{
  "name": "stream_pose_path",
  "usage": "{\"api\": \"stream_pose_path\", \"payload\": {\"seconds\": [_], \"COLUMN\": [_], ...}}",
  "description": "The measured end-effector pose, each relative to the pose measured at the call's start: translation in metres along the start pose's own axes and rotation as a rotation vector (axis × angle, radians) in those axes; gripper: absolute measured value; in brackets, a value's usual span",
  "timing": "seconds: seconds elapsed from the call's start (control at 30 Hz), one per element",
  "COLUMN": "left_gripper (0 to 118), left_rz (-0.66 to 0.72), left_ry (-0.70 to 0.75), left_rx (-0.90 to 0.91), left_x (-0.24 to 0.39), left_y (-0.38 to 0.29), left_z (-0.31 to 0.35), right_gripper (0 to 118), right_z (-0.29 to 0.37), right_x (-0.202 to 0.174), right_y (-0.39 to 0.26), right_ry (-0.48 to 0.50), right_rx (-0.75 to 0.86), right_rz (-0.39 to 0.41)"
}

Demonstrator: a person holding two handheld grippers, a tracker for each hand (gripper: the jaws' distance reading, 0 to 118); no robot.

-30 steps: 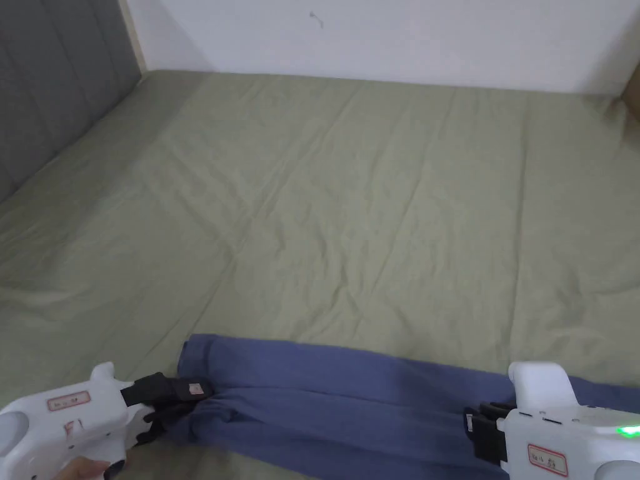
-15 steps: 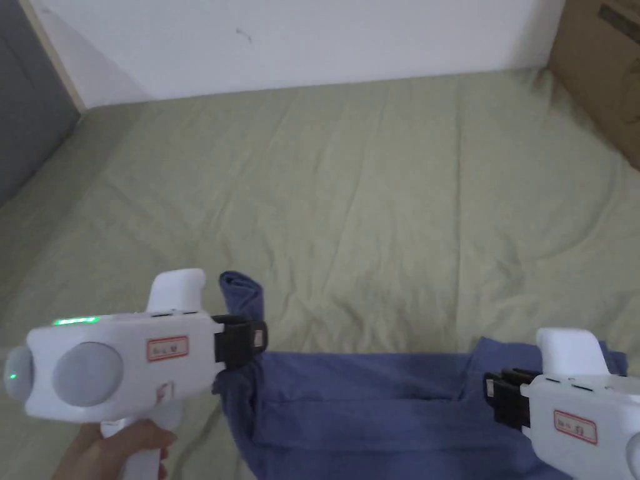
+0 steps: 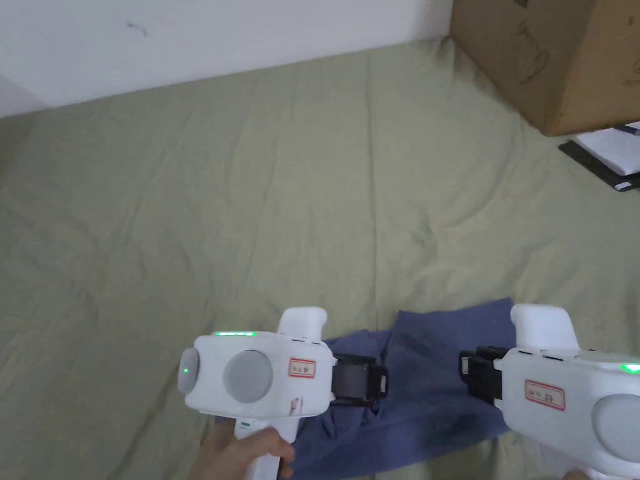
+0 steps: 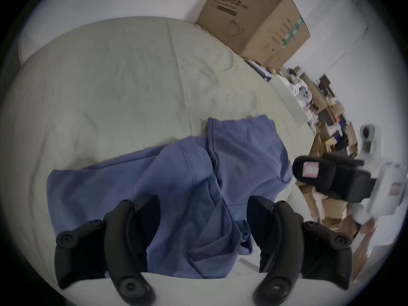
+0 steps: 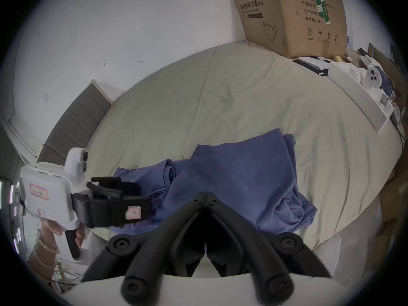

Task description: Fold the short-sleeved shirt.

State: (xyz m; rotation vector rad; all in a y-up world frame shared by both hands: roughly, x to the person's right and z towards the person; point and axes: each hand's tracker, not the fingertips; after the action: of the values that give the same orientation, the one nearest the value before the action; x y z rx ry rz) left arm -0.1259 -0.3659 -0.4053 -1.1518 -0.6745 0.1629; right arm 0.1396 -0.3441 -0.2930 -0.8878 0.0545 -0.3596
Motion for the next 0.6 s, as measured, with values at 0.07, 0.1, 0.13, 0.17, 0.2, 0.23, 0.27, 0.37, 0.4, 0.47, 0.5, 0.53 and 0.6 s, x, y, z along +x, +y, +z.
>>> {"api": "stream_pose_path", "payload": {"seconds": [0.07, 0.1, 0.13, 0.17, 0.2, 0.23, 0.27, 0.37, 0.4, 0.47, 0.5, 0.53, 0.6], "left_gripper": [84, 83, 80, 71, 45, 19, 2, 1, 1, 1, 1, 1, 1], "left_rz": [0.017, 0.029, 0.038, 0.05, 0.048, 0.049, 0.06, 0.105, 0.104, 0.082, 0.083, 0.084, 0.063], "left_ry": [-0.011, -0.017, -0.017, -0.008, -0.003, 0.01, 0.042, 0.085, 0.05, 0.0, -0.022, -0.049, -0.089], "left_rx": [0.038, 0.066, 0.076, 0.085, 0.091, 0.113, 0.133, 0.102, 0.063, 0.026, 0.01, 0.0, -0.064], "left_x": [-0.005, -0.01, -0.013, -0.017, -0.021, -0.025, -0.029, -0.04, -0.041, -0.035, -0.028, -0.023, -0.01], "left_y": [0.003, 0.003, 0.003, 0.002, 0.0, -0.001, -0.003, -0.007, -0.01, -0.016, -0.02, -0.023, -0.03], "left_z": [0.019, 0.03, 0.038, 0.047, 0.052, 0.055, 0.056, 0.039, 0.032, 0.019, 0.011, 0.004, -0.011], "right_gripper": [0, 0, 0, 0, 0, 0, 0, 0, 0, 0, 0, 0, 0], "right_z": [-0.001, -0.001, -0.002, -0.002, -0.002, -0.002, -0.003, -0.003, -0.003, -0.001, 0.0, 0.001, 0.002], "right_x": [0.0, -0.001, -0.002, -0.003, -0.004, -0.005, -0.005, -0.008, -0.008, -0.009, -0.01, -0.01, -0.01], "right_y": [0.0, -0.001, -0.001, -0.002, -0.002, -0.002, -0.003, -0.004, -0.004, -0.004, -0.004, -0.004, -0.004], "right_ry": [0.001, 0.003, 0.005, 0.009, 0.013, 0.017, 0.021, 0.026, 0.029, 0.034, 0.036, 0.039, 0.035], "right_rx": [-0.004, -0.007, -0.006, -0.004, -0.002, -0.002, -0.001, -0.002, -0.004, -0.004, -0.001, 0.002, 0.002], "right_rz": [0.002, 0.003, 0.004, 0.005, 0.005, 0.005, 0.004, 0.003, 0.004, 0.008, 0.009, 0.011, 0.015]}}
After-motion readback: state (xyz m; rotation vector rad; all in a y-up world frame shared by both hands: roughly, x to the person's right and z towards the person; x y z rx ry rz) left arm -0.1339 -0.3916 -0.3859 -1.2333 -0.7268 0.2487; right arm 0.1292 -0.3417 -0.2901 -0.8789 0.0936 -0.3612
